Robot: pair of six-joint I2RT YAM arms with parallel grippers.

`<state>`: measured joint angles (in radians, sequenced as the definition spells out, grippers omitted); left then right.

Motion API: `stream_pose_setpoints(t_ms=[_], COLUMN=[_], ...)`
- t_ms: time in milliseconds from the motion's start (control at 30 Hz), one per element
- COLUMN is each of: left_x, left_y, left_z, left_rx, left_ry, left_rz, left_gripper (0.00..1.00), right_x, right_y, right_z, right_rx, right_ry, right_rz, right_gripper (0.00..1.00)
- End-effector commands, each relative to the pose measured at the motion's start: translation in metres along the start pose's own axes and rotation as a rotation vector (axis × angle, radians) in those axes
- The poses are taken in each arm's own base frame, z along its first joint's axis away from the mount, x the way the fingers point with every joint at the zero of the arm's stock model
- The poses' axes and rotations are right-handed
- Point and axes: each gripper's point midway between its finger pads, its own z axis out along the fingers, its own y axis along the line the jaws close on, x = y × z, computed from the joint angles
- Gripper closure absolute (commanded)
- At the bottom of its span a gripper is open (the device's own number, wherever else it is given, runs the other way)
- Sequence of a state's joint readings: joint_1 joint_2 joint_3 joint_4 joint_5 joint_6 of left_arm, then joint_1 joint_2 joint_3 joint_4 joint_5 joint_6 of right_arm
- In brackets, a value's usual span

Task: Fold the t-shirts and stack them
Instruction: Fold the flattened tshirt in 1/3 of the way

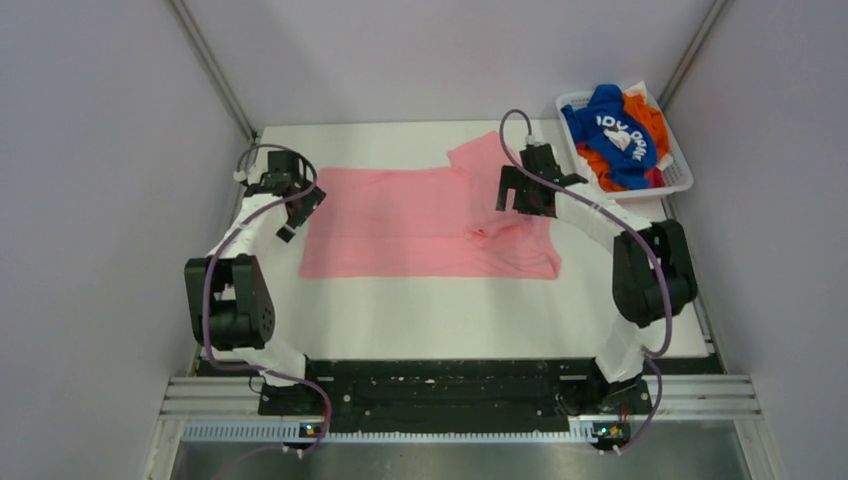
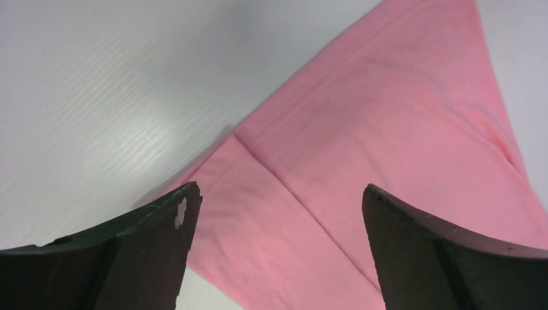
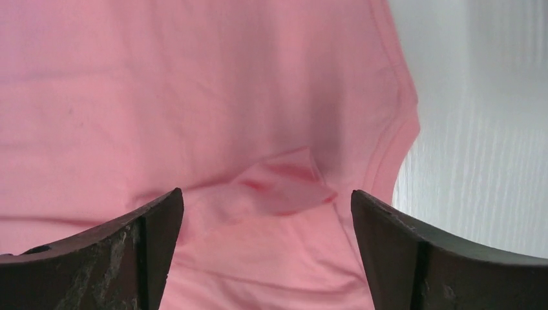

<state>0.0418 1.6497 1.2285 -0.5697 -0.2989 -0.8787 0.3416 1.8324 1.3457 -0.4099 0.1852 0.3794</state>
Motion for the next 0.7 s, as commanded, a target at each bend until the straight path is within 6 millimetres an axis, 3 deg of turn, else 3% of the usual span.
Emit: stream_pose_setpoints(t_ms=[0, 133, 300, 500, 667], left_x=[0.006, 0.034, 0.058, 0.064, 0.061], left_y=[-0.004, 0.0, 0.004, 0.014, 0.014], left_z=[-0.031, -0.034, -0.033, -0.032, -0.037], left_rx=[0.124, 0.195, 0.25, 0.231, 0.24], left_ry=[0.028, 0.106, 0.158, 0.161, 0.151], left_rz=[0.029, 0.053, 0.069, 0.085, 0.083], left_gripper=[0.01, 0.01, 0.01, 0.01, 0.01], right_x=[0.005, 0.042, 0.066, 0.052, 0.018], right_y=[0.022, 0.043, 0.067, 0.093, 0.099], right_z=[-0.047, -0.067, -0.063, -0.037, 0.014], right_rx=[-0.196, -0.325, -0.405, -0.44, -0.36], right_ry=[-0.077, -0.065, -0.036, -0.035, -0.068], right_rz=[0.059, 0.085, 0.065, 0.045, 0.021], right_gripper=[0.01, 0.01, 0.01, 0.01, 0.01])
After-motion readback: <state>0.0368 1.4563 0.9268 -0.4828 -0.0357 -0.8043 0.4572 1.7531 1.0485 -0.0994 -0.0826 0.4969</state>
